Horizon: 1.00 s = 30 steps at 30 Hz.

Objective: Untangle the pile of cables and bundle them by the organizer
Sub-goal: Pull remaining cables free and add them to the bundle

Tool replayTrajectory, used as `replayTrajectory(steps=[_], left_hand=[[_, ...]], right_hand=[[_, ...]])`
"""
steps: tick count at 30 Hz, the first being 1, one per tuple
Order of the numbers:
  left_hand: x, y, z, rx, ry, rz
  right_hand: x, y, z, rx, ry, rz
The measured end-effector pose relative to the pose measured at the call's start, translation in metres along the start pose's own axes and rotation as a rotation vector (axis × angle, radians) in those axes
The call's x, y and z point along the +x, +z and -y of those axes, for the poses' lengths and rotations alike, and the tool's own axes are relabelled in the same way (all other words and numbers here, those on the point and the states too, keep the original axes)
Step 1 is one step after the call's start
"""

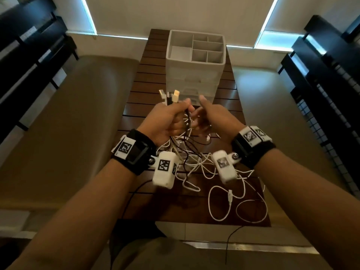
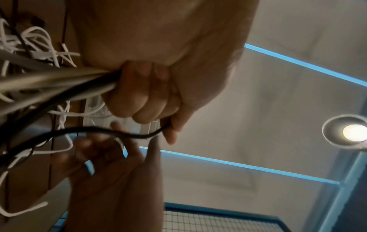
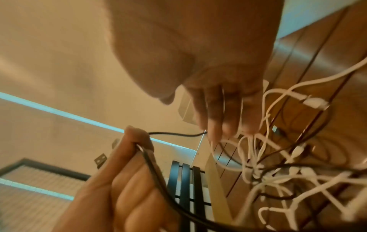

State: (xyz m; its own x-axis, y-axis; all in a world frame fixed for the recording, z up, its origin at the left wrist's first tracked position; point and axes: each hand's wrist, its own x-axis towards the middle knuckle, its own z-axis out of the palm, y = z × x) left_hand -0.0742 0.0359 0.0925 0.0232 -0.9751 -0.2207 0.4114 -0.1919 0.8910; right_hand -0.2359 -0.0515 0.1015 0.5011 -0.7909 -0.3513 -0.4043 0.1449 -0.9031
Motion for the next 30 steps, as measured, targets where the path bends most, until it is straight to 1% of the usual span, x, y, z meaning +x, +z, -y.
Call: replayTrajectory(steps=[1, 2, 3, 5, 7, 8, 10, 12, 13, 15, 17, 19, 21, 24, 26, 28, 30], left_hand=[[-0.002, 0.001, 0.003, 0.068, -0.012, 0.022], [-0.005, 0.002, 0.006, 0.142, -0.029, 0.038], [-0.008, 0.003, 0.01, 0.203, -0.044, 0.051], [-0.014, 0.003, 0.017, 0.249, -0.074, 0.058], [-0.017, 0.001, 0.023, 0.213, -0.097, 0.051], [-0.017, -0.001, 0.026, 0.182, -0.106, 0.037], [-0.014, -0.007, 0.029, 0.08, -0.12, -0.033], [-0.007, -0.016, 0.031, -0.093, -0.15, -0.118], [-0.002, -0.019, 0.03, -0.184, -0.16, -0.122], [0.008, -0.024, 0.027, -0.317, -0.157, -0.086], [0.016, -0.028, 0.024, -0.38, -0.164, -0.079], [0.023, -0.027, 0.026, -0.385, -0.224, -0.087], [0.028, -0.023, 0.028, -0.379, -0.272, -0.104], [0.037, -0.024, 0.03, -0.399, -0.261, -0.166], [0.041, -0.029, 0.03, -0.381, -0.249, -0.218], [0.042, -0.033, 0.031, -0.334, -0.264, -0.238], [0.037, -0.03, 0.033, -0.265, -0.271, -0.221]], right_hand=[[0.006, 0.005, 0.004, 0.068, 0.008, 0.081], [0.01, 0.01, 0.009, 0.107, 0.019, 0.129], [0.014, 0.015, 0.014, 0.124, 0.042, 0.151], [0.021, 0.02, 0.021, 0.115, 0.137, 0.145], [0.021, 0.021, 0.026, 0.139, 0.216, 0.091], [0.019, 0.02, 0.028, 0.169, 0.207, 0.044], [0.011, 0.018, 0.032, 0.19, 0.096, -0.042], [0.003, 0.015, 0.032, 0.1, -0.026, -0.09], [-0.001, 0.013, 0.029, 0.049, -0.075, -0.091], [-0.007, 0.012, 0.023, -0.058, -0.152, -0.054], [-0.011, 0.011, 0.014, -0.217, -0.175, -0.011], [-0.015, 0.006, 0.006, -0.336, -0.169, 0.019], [-0.02, 0.0, 0.001, -0.377, -0.173, 0.098], [-0.03, -0.008, -0.001, -0.437, -0.198, 0.291], [-0.036, -0.012, -0.002, -0.501, -0.19, 0.368], [-0.037, -0.015, -0.003, -0.634, -0.198, 0.363], [-0.033, -0.015, -0.006, -0.783, -0.231, 0.3]])
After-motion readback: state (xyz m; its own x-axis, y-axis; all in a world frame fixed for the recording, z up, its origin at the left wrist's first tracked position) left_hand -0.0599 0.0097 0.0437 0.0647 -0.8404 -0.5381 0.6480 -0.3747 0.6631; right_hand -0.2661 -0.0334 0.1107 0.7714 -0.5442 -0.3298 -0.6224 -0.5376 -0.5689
